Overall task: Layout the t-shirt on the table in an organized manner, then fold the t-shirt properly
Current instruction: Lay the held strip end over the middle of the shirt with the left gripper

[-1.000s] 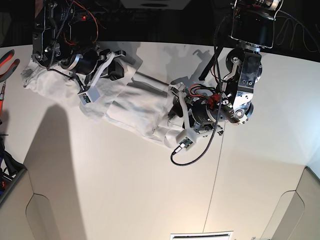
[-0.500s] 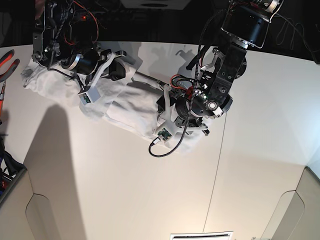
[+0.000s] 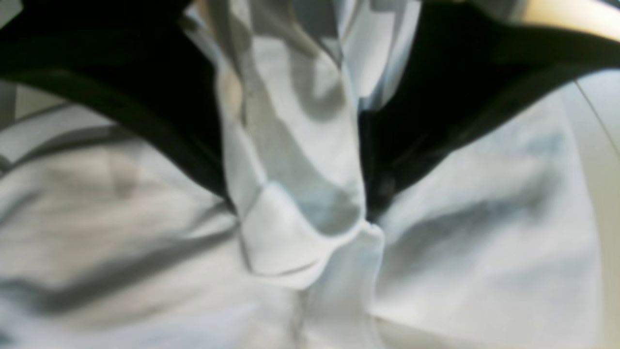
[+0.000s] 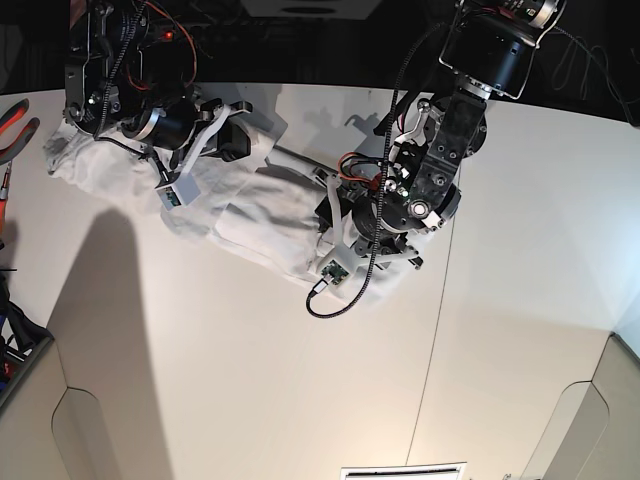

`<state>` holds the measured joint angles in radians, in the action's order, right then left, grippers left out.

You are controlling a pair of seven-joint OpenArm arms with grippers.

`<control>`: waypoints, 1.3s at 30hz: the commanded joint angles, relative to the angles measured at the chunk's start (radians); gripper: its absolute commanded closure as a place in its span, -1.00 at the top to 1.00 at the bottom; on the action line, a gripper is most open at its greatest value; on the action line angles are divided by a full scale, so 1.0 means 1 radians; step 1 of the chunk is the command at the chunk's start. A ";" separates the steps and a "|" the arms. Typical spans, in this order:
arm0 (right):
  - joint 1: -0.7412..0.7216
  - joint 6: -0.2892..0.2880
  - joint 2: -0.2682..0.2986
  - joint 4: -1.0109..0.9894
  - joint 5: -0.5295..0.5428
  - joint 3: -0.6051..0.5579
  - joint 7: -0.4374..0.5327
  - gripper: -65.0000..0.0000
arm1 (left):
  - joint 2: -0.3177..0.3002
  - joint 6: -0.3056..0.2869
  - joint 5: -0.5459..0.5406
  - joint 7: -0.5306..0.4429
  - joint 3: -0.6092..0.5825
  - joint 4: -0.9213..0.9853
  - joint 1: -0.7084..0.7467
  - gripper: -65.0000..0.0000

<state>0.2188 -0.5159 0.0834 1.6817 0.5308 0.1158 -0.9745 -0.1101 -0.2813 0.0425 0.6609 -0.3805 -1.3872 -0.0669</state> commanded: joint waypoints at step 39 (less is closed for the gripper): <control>-0.005 -0.008 0.002 0.014 0.000 0.000 0.001 -1.00 | -0.006 -0.261 -0.586 0.227 0.107 -0.190 -0.016 -1.00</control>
<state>0.2188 -0.5163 0.0830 1.6817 0.5159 0.1158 -0.9817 -0.1188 -0.5220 -0.5201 0.9081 -0.2745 -1.5570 -0.0643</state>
